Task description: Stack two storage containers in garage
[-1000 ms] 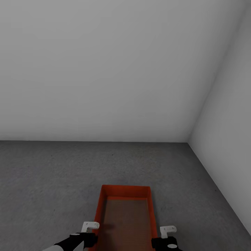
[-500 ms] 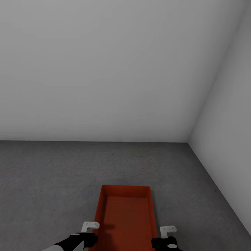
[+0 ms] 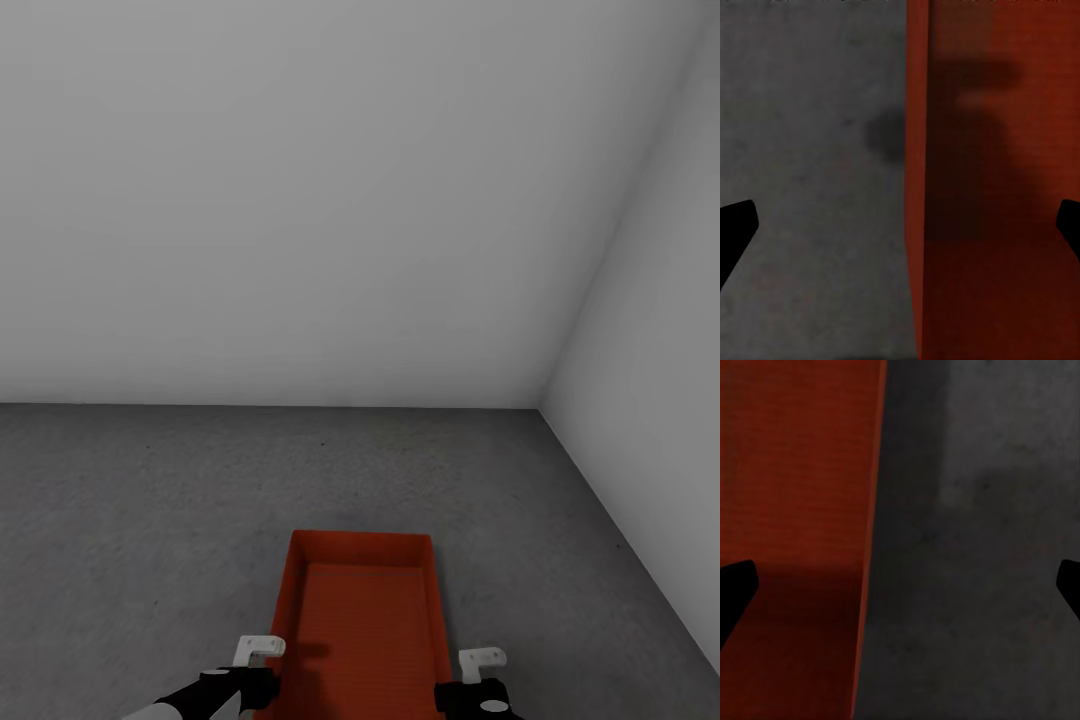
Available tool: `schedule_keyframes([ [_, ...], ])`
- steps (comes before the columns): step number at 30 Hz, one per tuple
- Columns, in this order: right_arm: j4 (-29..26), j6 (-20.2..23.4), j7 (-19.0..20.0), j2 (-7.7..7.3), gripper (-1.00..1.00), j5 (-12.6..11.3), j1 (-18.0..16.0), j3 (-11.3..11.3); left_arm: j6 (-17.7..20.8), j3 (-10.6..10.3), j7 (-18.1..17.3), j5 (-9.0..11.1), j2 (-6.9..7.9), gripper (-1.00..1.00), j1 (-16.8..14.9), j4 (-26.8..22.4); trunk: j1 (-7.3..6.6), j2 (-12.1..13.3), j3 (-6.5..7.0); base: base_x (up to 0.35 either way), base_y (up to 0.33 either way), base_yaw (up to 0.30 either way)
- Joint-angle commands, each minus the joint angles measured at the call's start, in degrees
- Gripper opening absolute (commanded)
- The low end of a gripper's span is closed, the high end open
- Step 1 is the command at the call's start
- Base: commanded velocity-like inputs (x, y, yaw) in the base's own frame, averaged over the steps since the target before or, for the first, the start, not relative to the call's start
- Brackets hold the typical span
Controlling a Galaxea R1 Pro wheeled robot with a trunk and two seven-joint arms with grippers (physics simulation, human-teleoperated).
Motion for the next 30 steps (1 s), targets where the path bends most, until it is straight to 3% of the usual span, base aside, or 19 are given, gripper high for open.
schedule_keyframes([
  [1, 0.04, -0.16, -0.14, 0.01, 1.0, -0.53, -0.02, 0.48, 0.22, 0.15, 0.16, -0.26, -0.01, 1.0, -0.02, -0.05, -0.01, -0.02, -0.04, 0.0, 0.0, 0.0],
  [6, 0.04, -0.16, -0.14, 0.02, 1.0, -0.53, -0.02, 0.48, 0.24, 0.15, 0.16, -0.2, -0.01, 1.0, -0.02, -0.06, -0.01, -0.02, -0.04, 0.0, 0.0, 0.0],
  [30, 0.04, -0.1, -0.05, 0.11, 1.0, -0.44, -0.02, 0.48, 0.45, 0.24, 0.16, -0.17, -0.01, 1.0, -0.02, -0.1, -5.28, 9.61, 4.26, 0.0, 0.0, 0.0],
])
